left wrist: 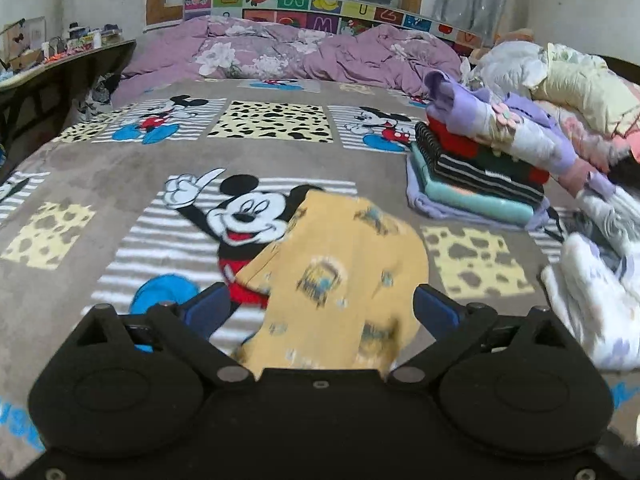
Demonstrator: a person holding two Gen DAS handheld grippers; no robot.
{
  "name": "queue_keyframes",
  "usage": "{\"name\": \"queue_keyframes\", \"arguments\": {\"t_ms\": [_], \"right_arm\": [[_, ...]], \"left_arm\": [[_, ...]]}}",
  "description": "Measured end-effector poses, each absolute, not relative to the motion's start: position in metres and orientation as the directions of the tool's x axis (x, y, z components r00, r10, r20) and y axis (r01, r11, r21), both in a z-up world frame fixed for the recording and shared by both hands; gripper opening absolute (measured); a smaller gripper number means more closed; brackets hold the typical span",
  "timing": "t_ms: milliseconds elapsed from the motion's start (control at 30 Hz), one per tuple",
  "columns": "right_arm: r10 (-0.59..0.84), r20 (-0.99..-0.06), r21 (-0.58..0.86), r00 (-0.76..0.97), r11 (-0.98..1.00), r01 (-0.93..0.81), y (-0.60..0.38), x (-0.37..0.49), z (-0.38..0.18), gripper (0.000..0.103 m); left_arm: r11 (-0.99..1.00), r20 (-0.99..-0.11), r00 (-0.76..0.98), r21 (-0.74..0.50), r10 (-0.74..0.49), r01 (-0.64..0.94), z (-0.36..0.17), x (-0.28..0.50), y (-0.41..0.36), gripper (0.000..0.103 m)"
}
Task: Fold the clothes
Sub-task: 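Reach both tools to the yellow garment and close the left gripper on it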
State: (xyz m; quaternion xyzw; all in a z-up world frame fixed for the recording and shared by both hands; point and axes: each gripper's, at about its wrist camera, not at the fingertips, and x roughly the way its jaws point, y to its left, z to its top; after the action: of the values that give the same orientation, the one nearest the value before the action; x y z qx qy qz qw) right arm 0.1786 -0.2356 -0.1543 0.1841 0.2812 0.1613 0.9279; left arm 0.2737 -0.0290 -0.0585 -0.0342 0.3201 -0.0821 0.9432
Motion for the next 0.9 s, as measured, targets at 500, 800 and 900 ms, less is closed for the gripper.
{"name": "queue_keyframes", "arguments": {"t_ms": [500,800,900], "right_arm": [[0.465,-0.451,0.547,0.762,0.819,-0.177,-0.252,0.189,-0.163,0.103],[0.524,-0.404,0.678,0.749,0.722,-0.139,-0.273,0.194,-0.169,0.103],[0.542,-0.380,0.720,0.750,0.682,-0.128,-0.279,0.195,-0.172,0.103]], "left_arm": [[0.969,-0.686,0.685,-0.180,-0.245,0.167,-0.062,0.348,-0.057,0.059],[0.956,-0.692,0.674,-0.083,-0.257,0.280,-0.071,0.308,-0.058,0.011],[0.948,-0.684,0.680,-0.054,-0.264,0.313,-0.072,0.283,-0.052,0.010]]}}
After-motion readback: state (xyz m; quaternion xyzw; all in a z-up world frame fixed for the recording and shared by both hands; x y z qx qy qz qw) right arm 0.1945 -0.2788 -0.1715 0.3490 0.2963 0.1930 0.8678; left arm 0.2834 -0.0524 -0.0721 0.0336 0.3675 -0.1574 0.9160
